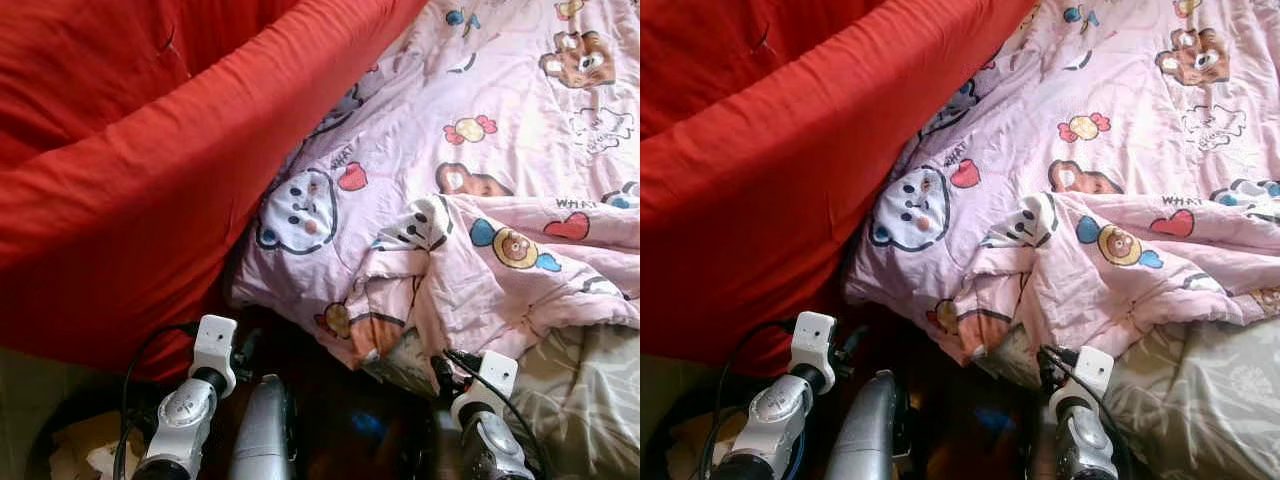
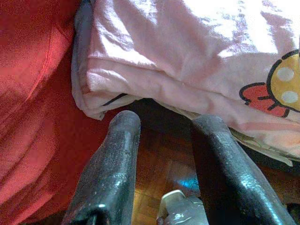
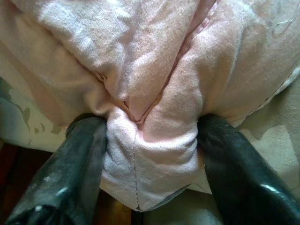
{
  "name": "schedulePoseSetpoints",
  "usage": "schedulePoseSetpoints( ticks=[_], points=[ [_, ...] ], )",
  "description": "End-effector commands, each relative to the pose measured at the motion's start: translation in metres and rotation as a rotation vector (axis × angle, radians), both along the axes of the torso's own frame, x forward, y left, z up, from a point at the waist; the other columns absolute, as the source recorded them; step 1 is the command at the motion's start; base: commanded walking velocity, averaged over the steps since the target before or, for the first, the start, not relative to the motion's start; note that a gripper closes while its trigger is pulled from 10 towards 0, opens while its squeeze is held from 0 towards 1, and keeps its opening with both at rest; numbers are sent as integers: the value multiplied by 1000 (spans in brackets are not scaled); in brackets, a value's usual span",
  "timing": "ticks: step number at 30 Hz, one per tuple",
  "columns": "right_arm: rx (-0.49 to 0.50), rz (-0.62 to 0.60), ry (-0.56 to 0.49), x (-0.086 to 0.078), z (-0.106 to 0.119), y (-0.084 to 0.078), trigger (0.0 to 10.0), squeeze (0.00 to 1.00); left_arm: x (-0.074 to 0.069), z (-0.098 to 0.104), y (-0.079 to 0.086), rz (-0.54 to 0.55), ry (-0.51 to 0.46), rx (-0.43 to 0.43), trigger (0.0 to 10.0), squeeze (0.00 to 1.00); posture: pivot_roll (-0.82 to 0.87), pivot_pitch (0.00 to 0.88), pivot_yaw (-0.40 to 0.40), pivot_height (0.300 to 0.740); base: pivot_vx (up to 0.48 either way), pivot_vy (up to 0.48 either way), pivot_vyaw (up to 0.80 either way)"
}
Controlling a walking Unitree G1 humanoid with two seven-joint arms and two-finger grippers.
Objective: Clean up the room
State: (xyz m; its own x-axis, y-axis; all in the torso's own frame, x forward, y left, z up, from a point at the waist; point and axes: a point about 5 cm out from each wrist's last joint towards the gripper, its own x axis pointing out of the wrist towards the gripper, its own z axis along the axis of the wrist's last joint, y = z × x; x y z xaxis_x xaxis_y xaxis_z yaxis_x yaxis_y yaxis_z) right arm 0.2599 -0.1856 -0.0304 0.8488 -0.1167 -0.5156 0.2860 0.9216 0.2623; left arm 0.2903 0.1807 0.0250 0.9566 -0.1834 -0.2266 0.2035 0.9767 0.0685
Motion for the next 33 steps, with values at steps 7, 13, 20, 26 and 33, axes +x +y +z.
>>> schedulePoseSetpoints(
  ticks=[7, 13, 20, 26, 33],
  points=[
    [26, 22, 53, -7, -8, 10, 0, 0, -6, -10, 5, 30, 57, 0, 10000, 0, 89, 322, 123, 628, 0, 0, 0],
    [15, 27, 52, -6, -7, 7, 0, 0, -3, -10, 6, 47, 62, -8, 10000, 0, 82, 297, 113, 628, 0, 0, 0],
    [-1, 26, 71, -8, -9, 3, 0, 0, 3, -10, 4, 58, 81, -9, 10000, 0, 71, 256, 107, 628, 0, 0, 0],
    [-21, 13, 78, -12, -10, -3, 0, 0, 2, -13, 3, 63, 103, -10, 10000, 0, 47, 211, 98, 628, 0, 0, 0],
    [-60, -49, 36, -6, -2, -19, 0, 0, 4, -18, -1, 79, 143, -12, 10000, 0, 18, 162, 87, 628, 0, 0, 0]
  ],
)
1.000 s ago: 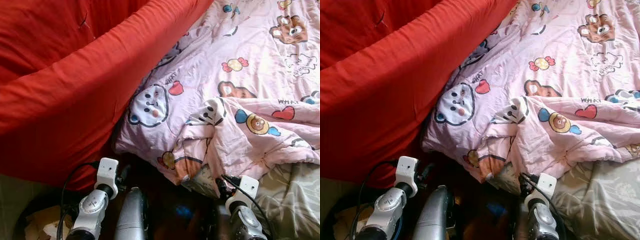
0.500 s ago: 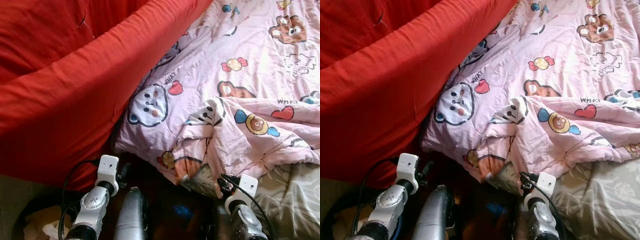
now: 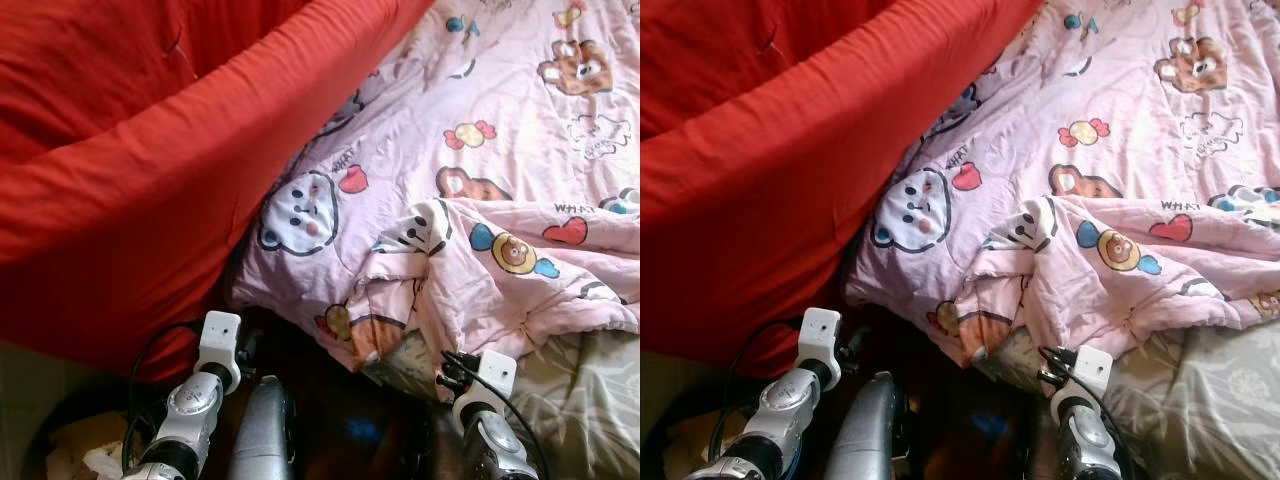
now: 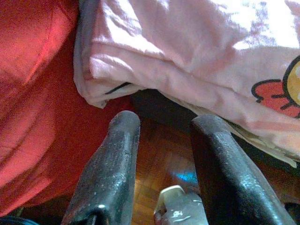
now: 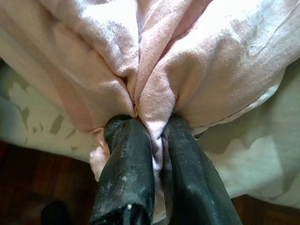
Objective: Clean up the room
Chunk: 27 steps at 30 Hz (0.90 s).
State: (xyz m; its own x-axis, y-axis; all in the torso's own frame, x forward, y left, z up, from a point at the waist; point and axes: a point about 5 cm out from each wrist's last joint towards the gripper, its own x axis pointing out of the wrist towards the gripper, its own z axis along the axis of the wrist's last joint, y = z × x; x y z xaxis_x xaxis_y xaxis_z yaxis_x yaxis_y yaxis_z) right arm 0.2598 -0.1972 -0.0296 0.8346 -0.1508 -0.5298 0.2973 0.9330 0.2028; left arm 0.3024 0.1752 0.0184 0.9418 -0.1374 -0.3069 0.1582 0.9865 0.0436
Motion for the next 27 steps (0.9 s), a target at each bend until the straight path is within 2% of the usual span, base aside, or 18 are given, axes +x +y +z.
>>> schedulePoseSetpoints(
  ticks=[1, 6, 7, 9, 11, 13, 18, 20, 23, 27],
  points=[
    [-15, -53, -10, -3, 0, -10, 0, 0, -9, -12, 4, 31, 65, -3, 10000, 0, 13, 152, 86, 628, 0, 0, 0],
    [-108, -77, -104, 7, 16, -25, 0, 0, -10, -17, 1, 43, 105, 5, 10000, 0, -24, 121, 79, 628, 0, 0, 0],
    [-139, -88, -160, 10, 24, -30, 0, 0, -12, -19, 0, 45, 117, 4, 10000, 0, -36, 112, 76, 628, 0, 0, 0],
    [-158, -103, -199, 10, 28, -33, 0, 0, -13, -21, -1, 45, 127, 3, 10000, 0, -50, 103, 71, 628, 0, 0, 0],
    [-224, -123, -254, 7, 34, -41, 0, 0, -15, -24, -4, 43, 148, 3, 10000, 0, -62, 92, 66, 628, 0, 0, 0],
    [-298, -161, -289, -3, 38, -51, 0, 0, -17, -27, -6, 44, 159, 1, 10000, 0, -67, 83, 61, 628, 0, 0, 0],
    [-379, -221, -312, -30, 36, -65, 0, 0, -20, -31, -7, 51, 187, -1, 10000, 0, -80, 66, 50, 628, 0, 0, 0],
    [-400, -232, -259, -43, 28, -69, 0, 0, -22, -33, -7, 57, 200, -2, 10000, 0, -83, 59, 47, 628, 0, 0, 0],
    [-404, -463, -143, -69, 20, -94, 0, 0, -25, -36, -6, 69, 216, -8, 10000, 0, -98, 44, 44, 628, 0, 0, 0],
    [-486, -535, -78, -87, 20, -110, 0, 0, -25, -36, -8, 71, 221, -10, 10000, 0, -107, 42, 38, 628, 0, 0, 0]
  ],
)
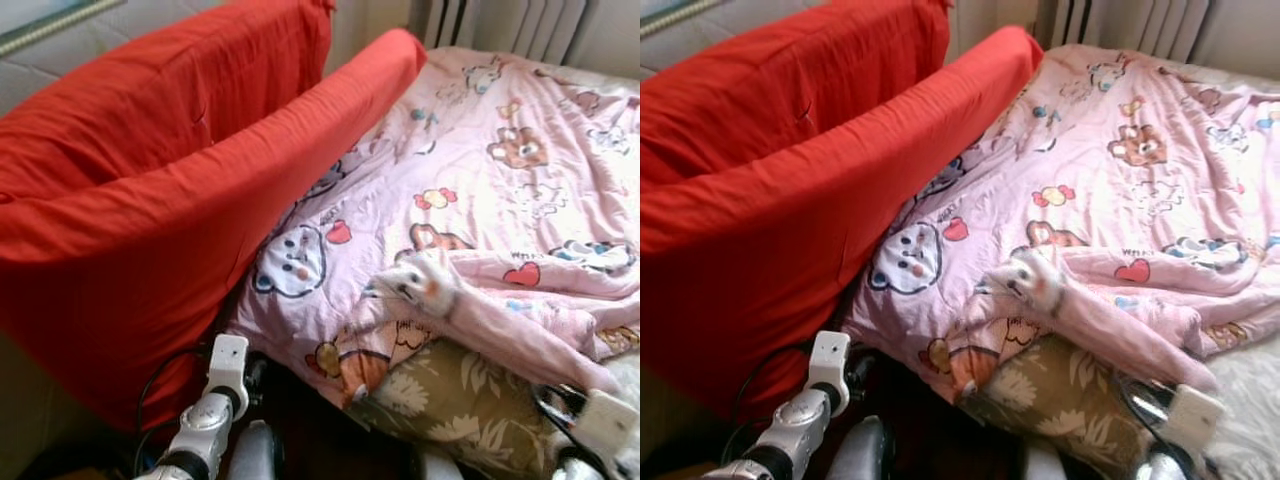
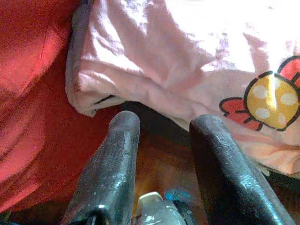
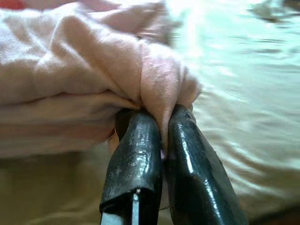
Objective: Clean up the room
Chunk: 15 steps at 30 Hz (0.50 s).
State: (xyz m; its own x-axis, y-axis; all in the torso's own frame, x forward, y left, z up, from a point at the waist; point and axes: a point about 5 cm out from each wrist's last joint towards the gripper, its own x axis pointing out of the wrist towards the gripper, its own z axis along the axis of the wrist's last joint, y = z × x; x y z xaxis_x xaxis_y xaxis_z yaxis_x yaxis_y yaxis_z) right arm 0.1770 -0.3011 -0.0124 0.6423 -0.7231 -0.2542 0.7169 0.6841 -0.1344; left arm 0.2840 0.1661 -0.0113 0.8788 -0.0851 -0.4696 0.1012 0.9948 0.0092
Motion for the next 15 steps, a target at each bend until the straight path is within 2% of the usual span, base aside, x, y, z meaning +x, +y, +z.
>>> schedulePoseSetpoints(
  ticks=[1, 6, 7, 8, 12, 13, 14, 15],
  points=[
    [-70, -108, 43, -19, 4, -21, 0, 0, -5, -6, 1, 11, 42, -1, 10000, 0, -109, 44, 34, 628, 0, 0, 0],
    [-98, -195, 79, -35, 6, -36, 0, 0, -4, -6, 0, 13, 41, -4, 10000, 0, -114, 46, 32, 628, 0, 0, 0],
    [-121, -262, 111, -47, 8, -47, 0, 0, -4, -5, -1, 14, 40, -7, 10000, 0, -122, 45, 28, 628, 0, 0, 0],
    [-132, -288, 127, -52, 9, -51, 0, 0, -4, -5, -2, 15, 40, -8, 10000, 0, -122, 45, 28, 628, 0, 0, 0],
    [-144, -347, 171, -64, 8, -59, 0, 0, -4, -5, -3, 16, 40, -10, 10000, 0, -123, 45, 24, 628, 0, 0, 0],
    [-147, -390, 219, -74, 4, -61, 0, 0, -4, -6, -3, 17, 42, -13, 10000, 0, -127, 44, 21, 628, 0, 0, 0],
    [-147, -390, 219, -74, 4, -61, 0, 0, -4, -6, -3, 17, 42, -13, 10000, 0, -127, 44, 21, 628, 0, 0, 0],
    [-140, -419, 285, -86, -3, -61, 0, 0, -4, -6, -4, 19, 44, -15, 10000, 0, -127, 45, 16, 628, 0, 0, 0]
  ],
)
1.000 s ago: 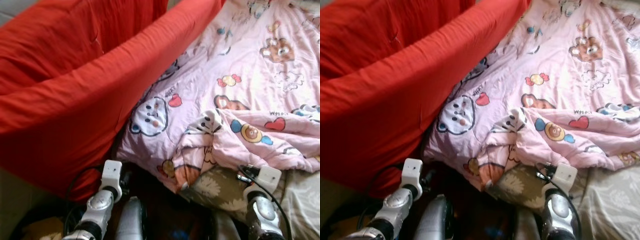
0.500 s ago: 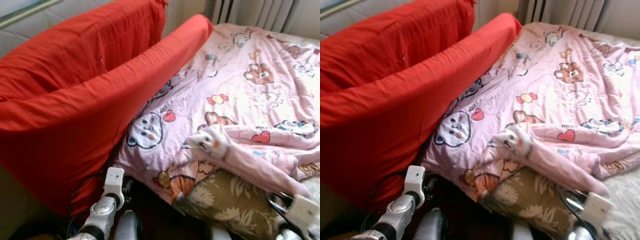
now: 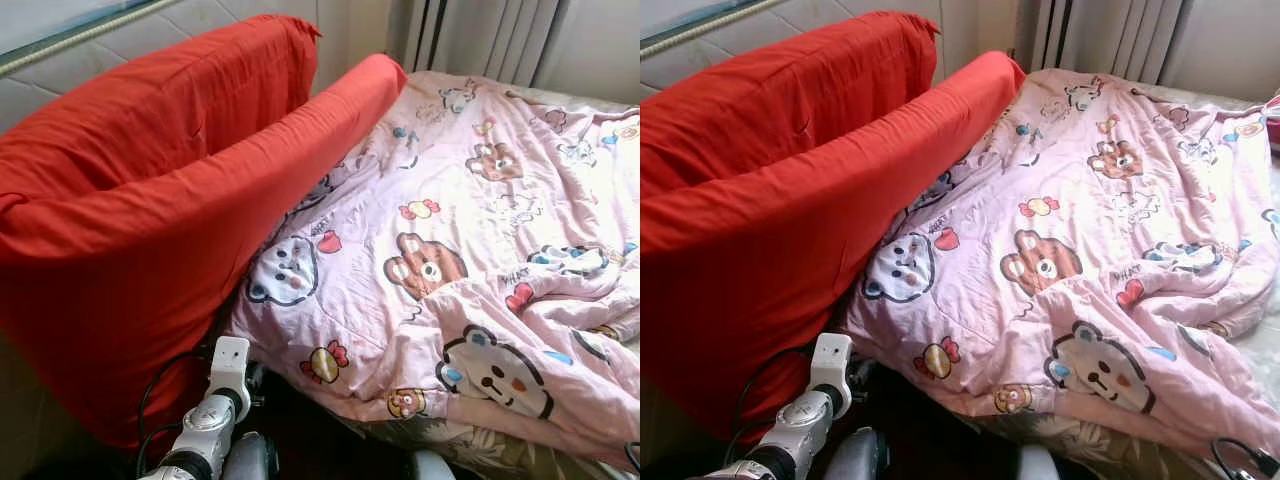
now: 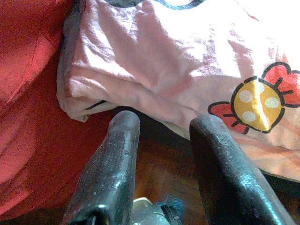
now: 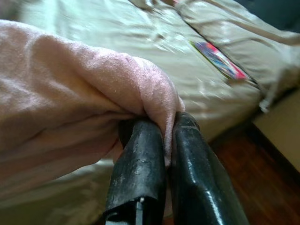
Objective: Clean up the room
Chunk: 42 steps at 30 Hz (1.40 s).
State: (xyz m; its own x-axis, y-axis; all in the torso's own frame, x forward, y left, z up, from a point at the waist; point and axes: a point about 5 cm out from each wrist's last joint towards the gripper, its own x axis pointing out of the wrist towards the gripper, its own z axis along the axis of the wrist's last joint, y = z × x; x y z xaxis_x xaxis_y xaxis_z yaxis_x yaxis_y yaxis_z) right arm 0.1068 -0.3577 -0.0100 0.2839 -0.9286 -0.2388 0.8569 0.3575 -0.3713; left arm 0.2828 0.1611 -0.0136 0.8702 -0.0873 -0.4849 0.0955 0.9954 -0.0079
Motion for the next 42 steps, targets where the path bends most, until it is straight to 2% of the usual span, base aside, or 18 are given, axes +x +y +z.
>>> schedulePoseSetpoints(
  ticks=[1, 2, 3, 5, 6, 8, 12, 18, 19, 21, 24, 27, 30, 34, 36, 39, 41, 42],
  points=[
    [40, -68, 131, -25, -15, 0, 0, 0, -4, -4, 0, 15, 27, -2, 10000, 0, -126, 46, 14, 628, 0, 0, 0],
    [86, -51, 201, -33, -26, 8, 0, 0, -4, -4, 0, 19, 28, -4, 10000, 0, -127, 45, 14, 628, 0, 0, 0],
    [86, -51, 201, -33, -26, 8, 0, 0, -4, -4, 0, 19, 28, -4, 10000, 0, -127, 45, 14, 628, 0, 0, 0],
    [206, 40, 311, -39, -46, 26, 0, 0, -4, -5, 1, 24, 30, -7, 10000, 0, -130, 47, 13, 628, 0, 0, 0],
    [206, 40, 311, -39, -46, 26, 0, 0, -4, -5, 1, 24, 30, -7, 10000, 0, -130, 47, 13, 628, 0, 0, 0],
    [293, 145, 440, -47, -63, 45, 0, 0, -5, -5, 1, 29, 33, -9, 10000, 0, -124, 47, 9, 628, 0, 0, 0],
    [242, 116, 538, -62, -66, 49, 0, 0, -6, -6, 2, 33, 36, -11, 10000, 0, -128, 46, 11, 628, 0, 0, 0],
    [201, 83, 576, -70, -65, 50, 0, 0, -6, -7, 1, 32, 40, -16, 10000, 0, -141, 46, 10, 628, 0, 0, 0],
    [98, 147, 588, -63, -60, 50, 0, 0, -6, -7, 0, 31, 41, -19, 10000, 0, -137, 43, 10, 628, 0, 0, 0],
    [-90, 206, 492, -47, -43, 47, 0, 0, -7, -7, -1, 29, 43, -21, 10000, 0, -141, 45, 14, 628, 0, 0, 0],
    [-187, 203, 397, -34, -28, 41, 0, 0, -7, -7, -1, 28, 44, -22, 10000, 0, -145, 45, 15, 628, 0, 0, 0],
    [-224, 198, 331, -24, -18, 36, 0, 0, -7, -7, -1, 29, 45, -22, 10000, 0, -147, 46, 17, 628, 0, 0, 0],
    [-369, 240, 143, 14, 21, 26, 0, 0, -8, -8, 1, 33, 51, -21, 10000, 0, -156, 43, 18, 628, 0, 0, 0],
    [-463, 246, 61, 30, 41, 31, 0, 0, -9, -10, 1, 32, 56, -20, 10000, 0, -154, 42, 17, 628, 0, 0, 0],
    [-573, 295, 8, 44, 59, 46, 0, 0, -10, -11, 2, 38, 61, -19, 10000, 0, -151, 44, 15, 628, 0, 0, 0],
    [-579, 322, -30, 54, 66, 56, 0, 0, -10, -10, 3, 41, 59, -18, 10000, 0, -151, 44, 15, 628, 0, 0, 0],
    [-477, 277, -33, 50, 56, 56, 0, 0, -11, -11, 3, 43, 62, -18, 10000, 0, -150, 51, 15, 628, 0, 0, 0],
    [-345, 267, -15, 46, 39, 56, 0, 0, -12, -11, 3, 43, 63, -19, 10000, 0, -147, 57, 17, 628, 0, 0, 0]
  ],
)
